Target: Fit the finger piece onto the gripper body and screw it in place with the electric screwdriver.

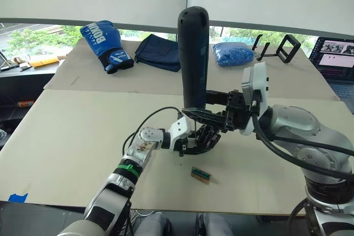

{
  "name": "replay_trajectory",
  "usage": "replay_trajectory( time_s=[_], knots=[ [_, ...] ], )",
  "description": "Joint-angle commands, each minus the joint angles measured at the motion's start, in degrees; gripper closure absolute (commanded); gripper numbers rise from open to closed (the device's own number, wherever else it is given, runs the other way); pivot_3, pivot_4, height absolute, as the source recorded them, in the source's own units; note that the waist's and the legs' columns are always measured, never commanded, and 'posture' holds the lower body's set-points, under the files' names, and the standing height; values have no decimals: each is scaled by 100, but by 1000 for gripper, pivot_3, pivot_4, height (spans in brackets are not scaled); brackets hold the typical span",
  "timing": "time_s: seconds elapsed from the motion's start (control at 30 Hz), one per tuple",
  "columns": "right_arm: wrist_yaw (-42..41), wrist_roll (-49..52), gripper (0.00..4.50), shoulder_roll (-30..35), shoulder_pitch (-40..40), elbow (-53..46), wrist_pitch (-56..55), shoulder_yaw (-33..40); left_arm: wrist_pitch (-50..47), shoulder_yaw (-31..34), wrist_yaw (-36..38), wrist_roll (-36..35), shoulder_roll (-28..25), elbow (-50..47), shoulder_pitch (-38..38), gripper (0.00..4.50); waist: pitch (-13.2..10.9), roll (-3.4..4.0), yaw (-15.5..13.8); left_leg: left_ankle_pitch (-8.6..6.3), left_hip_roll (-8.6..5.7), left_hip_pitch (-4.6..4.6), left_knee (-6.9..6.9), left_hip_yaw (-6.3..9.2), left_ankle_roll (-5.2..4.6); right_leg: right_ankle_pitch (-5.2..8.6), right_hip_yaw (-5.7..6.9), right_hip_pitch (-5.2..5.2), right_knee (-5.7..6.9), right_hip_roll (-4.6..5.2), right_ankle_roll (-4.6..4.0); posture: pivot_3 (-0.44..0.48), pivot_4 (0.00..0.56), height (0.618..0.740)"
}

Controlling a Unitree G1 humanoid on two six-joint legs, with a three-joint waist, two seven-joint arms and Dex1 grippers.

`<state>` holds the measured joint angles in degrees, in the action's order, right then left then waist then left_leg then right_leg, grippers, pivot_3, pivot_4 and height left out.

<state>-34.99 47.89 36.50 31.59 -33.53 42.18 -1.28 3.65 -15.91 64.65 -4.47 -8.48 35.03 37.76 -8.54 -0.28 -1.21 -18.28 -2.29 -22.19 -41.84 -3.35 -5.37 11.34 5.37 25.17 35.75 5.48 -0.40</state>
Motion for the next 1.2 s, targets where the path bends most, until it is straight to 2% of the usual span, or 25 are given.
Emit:
replay_trajectory(
  time_s=[0.03, 0.47, 0.8, 1.2],
  knots=[
    [-137, -249, 2597, 20, 31, -128, -275, 42, 90, 76, -48, -56, 34, -67, 108, 2214, 0, 0, -2, 0, 0, 0, 0, 0, 0, 0, 0, 0, 0, 0, 0, 0, 150, 740],
    [-293, -663, 2597, -199, -85, -81, -321, 77, 72, 68, -34, -75, 3, -159, 52, 2214, 0, 0, 4, 0, 0, -1, 0, 0, 0, 0, 1, 0, 0, -5, 0, 0, 150, 740],
    [3, -4, 2597, -382, 107, -236, 128, 348, 118, 54, -43, -64, 5, -188, 19, 2214, 0, 0, 12, 1, 1, 0, 0, 0, 1, 0, 2, 0, 0, -5, 0, 0, 150, 740],
    [6, -56, 2597, -150, -7, -217, 49, 357, 113, 45, -65, -72, 49, -238, 12, 2214, 0, 0, 16, 1, 0, 0, 0, 0, 1, 0, 2, 0, 0, -5, 0, 0, 150, 740]
  ],
)
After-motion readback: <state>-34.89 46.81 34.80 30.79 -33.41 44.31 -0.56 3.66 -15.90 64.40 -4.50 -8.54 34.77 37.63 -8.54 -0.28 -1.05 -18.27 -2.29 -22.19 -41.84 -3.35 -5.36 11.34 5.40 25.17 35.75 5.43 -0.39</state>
